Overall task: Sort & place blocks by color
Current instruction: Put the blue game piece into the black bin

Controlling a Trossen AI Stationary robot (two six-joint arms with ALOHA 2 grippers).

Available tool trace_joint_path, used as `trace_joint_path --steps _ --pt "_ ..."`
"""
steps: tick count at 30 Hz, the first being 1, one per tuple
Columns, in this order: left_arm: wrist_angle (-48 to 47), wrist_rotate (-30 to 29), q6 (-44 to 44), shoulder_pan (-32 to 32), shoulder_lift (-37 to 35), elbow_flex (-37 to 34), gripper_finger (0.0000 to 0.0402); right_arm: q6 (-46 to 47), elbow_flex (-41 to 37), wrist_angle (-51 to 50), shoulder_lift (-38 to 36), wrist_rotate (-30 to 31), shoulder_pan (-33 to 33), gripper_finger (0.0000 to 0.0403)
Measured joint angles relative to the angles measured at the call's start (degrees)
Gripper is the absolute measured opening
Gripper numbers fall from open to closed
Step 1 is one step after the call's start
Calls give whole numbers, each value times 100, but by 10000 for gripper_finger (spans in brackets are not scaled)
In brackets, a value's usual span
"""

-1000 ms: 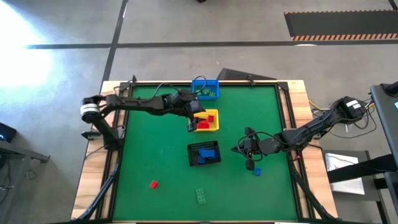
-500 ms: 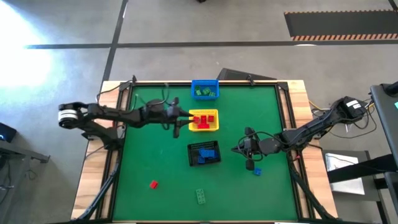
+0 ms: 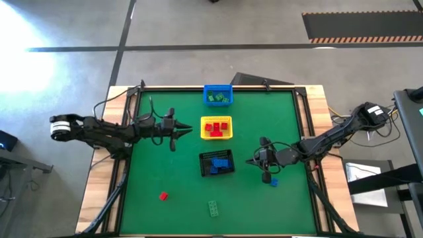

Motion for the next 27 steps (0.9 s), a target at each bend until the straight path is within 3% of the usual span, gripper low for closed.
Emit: trace_joint_path --steps 6,12,17,22,27 --pt "-8 0 2 1 -233 -163 35 461 862 -1585 0 83 581 36" --pt "-12 -5 -4 1 -230 -171 35 2513 1877 -4557 0 346 1234 108" --pt "-50 -5 -6 1 -227 -173 35 4122 2313 -6209 0 341 1690 177" --pt "-74 -7 -6 1 -227 -173 35 4988 2346 -6511 0 115 1966 240" --pt "-84 -7 -8 1 -227 -173 35 5256 2324 -6508 330 -150 2071 283"
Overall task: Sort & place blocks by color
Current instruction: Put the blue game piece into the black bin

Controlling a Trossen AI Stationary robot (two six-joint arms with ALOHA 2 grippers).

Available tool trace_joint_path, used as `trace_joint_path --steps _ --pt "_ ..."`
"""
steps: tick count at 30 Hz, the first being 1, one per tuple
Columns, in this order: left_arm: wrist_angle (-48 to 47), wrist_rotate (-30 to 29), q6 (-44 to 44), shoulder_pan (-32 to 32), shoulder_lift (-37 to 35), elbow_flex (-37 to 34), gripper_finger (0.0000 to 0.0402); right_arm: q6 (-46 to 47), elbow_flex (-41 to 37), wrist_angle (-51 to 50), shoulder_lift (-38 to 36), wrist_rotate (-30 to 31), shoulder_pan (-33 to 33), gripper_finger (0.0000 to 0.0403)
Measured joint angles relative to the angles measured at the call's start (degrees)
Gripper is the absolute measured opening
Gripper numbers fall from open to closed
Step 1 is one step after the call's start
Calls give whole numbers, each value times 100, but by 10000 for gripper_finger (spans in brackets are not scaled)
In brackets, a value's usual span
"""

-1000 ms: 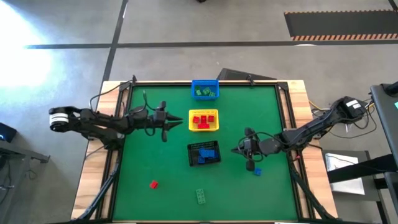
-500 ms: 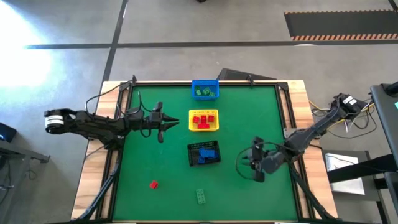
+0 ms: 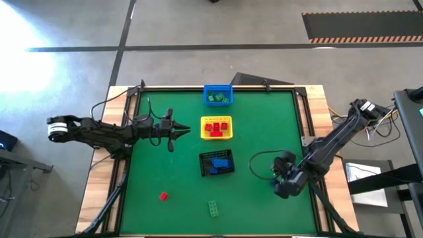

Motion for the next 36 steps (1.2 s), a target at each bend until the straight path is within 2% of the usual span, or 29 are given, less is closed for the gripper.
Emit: trace_joint_path --steps 9,14,19,27,33,36 --pt "-85 -2 -2 0 2 0 35 168 -7 7 1241 -931 3 302" --pt "-85 -2 -2 0 2 0 35 85 -7 49 1633 -1077 3 290" --pt "-85 -2 7 0 2 0 35 -181 -7 259 1784 -1045 -24 252" --pt "-110 -2 159 4 2 0 35 -477 -7 702 1828 -968 -141 135" --pt "-125 -5 153 28 -4 0 35 -1032 31 1383 1825 -1013 -144 129" --pt "-122 -7 140 28 -7 0 35 -1436 333 1534 1814 -1125 -196 129"
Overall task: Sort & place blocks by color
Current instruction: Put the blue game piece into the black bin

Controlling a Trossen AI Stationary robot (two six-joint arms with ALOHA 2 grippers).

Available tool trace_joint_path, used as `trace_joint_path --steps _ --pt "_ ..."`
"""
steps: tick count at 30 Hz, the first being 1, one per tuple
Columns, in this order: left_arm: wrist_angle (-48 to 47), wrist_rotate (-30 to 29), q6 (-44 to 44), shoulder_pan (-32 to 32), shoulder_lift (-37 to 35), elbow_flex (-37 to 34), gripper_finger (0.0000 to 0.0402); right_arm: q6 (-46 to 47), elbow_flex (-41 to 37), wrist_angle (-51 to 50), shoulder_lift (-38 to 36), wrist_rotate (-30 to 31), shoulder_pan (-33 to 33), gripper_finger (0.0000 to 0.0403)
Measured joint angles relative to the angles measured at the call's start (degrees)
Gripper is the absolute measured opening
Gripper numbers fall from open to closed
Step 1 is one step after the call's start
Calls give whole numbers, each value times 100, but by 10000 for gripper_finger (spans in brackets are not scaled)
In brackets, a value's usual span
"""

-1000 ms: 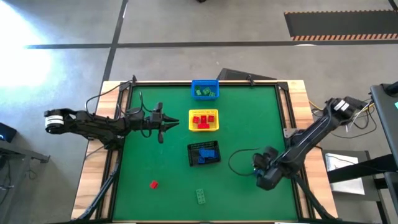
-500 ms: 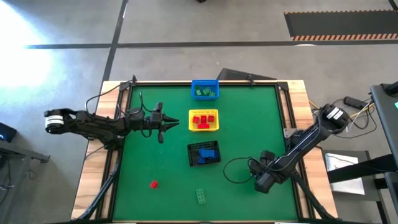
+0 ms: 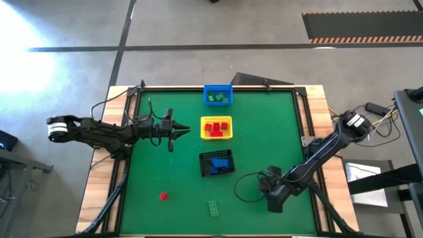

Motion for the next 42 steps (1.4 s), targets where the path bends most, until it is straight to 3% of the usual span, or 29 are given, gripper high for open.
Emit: trace_joint_path --steps 8,18,27,35,42 --pt "3 1 0 0 -2 0 35 -2084 1425 95 161 417 -593 129" --pt "-4 0 13 0 11 0 35 -4299 3572 -620 1594 -35 -2225 129" --pt "-4 0 22 4 134 0 35 -5137 4881 -1042 2913 -788 -3244 129" --pt "-2 0 28 9 150 0 35 -5349 5267 -1256 3532 -1027 -3518 131" --pt "-4 0 34 9 151 0 35 -5382 5265 -1287 3427 -1021 -3519 197"
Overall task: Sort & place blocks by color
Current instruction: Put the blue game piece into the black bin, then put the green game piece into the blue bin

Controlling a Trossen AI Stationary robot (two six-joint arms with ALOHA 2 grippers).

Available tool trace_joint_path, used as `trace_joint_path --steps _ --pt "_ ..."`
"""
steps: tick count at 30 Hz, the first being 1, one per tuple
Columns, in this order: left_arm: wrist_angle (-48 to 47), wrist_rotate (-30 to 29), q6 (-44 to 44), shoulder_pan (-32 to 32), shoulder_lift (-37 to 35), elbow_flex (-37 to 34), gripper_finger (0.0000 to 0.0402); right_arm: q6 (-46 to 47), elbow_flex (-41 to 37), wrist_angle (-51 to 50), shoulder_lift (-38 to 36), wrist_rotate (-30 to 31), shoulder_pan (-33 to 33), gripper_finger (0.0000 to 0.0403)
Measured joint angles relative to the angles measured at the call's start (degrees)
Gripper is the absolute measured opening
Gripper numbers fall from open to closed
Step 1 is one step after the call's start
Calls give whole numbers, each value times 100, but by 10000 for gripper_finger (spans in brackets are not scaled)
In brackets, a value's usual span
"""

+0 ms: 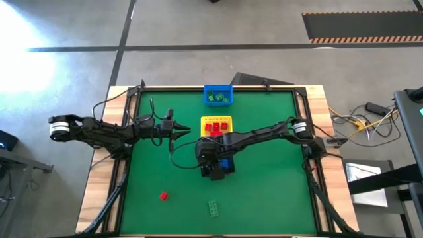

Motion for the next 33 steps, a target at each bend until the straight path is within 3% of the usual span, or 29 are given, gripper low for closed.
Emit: trace_joint_path --steps 3,6,10,13,20,27,31,33 --pt "-38 1 -1 0 0 0 35 -69 0 -191 -291 155 88 188" --pt "-167 2 -1 0 0 0 35 -86 -136 -379 -668 284 234 150" --pt "-292 2 42 0 0 0 35 -33 -902 -262 -1292 248 443 75" --pt "-304 2 93 -1 0 0 35 183 -1824 413 -1819 100 616 21" --pt "-301 2 95 -2 0 0 35 683 -3608 2428 -2612 -422 971 12" --pt "-308 69 96 -39 0 0 35 847 -4013 3210 -2575 -410 1318 13" --pt "-351 826 148 -384 -19 1 35 946 -4219 3396 -2594 -374 1501 13" --pt "-347 928 150 -754 -25 46 35 947 -4475 3656 -2636 -346 1603 12"
